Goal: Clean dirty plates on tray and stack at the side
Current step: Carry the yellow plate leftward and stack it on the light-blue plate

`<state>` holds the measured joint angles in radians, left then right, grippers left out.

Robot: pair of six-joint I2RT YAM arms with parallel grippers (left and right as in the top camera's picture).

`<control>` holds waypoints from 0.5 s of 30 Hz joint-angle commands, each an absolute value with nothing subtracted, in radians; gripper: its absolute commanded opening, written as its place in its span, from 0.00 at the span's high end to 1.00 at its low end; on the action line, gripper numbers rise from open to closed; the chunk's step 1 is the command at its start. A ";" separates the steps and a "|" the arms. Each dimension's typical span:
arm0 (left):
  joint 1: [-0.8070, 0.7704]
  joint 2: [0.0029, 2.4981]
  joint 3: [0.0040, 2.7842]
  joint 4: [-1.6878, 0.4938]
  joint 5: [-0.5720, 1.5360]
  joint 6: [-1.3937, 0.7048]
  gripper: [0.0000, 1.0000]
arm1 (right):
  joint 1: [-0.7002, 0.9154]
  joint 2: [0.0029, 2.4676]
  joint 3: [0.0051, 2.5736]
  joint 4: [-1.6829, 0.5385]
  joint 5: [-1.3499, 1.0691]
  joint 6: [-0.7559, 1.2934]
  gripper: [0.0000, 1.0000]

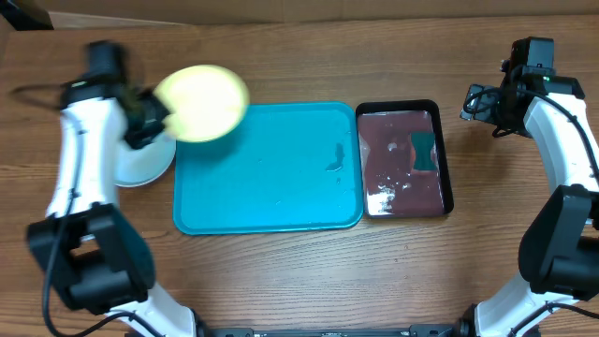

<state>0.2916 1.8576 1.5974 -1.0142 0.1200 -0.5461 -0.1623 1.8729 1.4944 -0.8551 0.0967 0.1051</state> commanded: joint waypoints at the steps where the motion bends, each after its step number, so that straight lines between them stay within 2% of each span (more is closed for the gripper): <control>1: 0.429 1.863 1.617 -1.041 0.122 -0.549 0.96 | -0.160 1.859 1.509 -0.850 0.104 0.112 0.00; 8: 0.626 1.863 1.604 -1.036 0.100 -0.532 0.97 | -0.160 1.859 1.509 -0.850 0.104 0.112 0.00; 15: 0.635 1.865 1.541 -0.986 0.041 -0.532 0.96 | -0.160 1.859 1.509 -0.850 0.104 0.112 0.00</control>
<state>0.6498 1.8576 1.5768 -0.9955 0.0814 -0.5446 -0.1619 1.8732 1.4944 -0.8547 0.0967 0.1051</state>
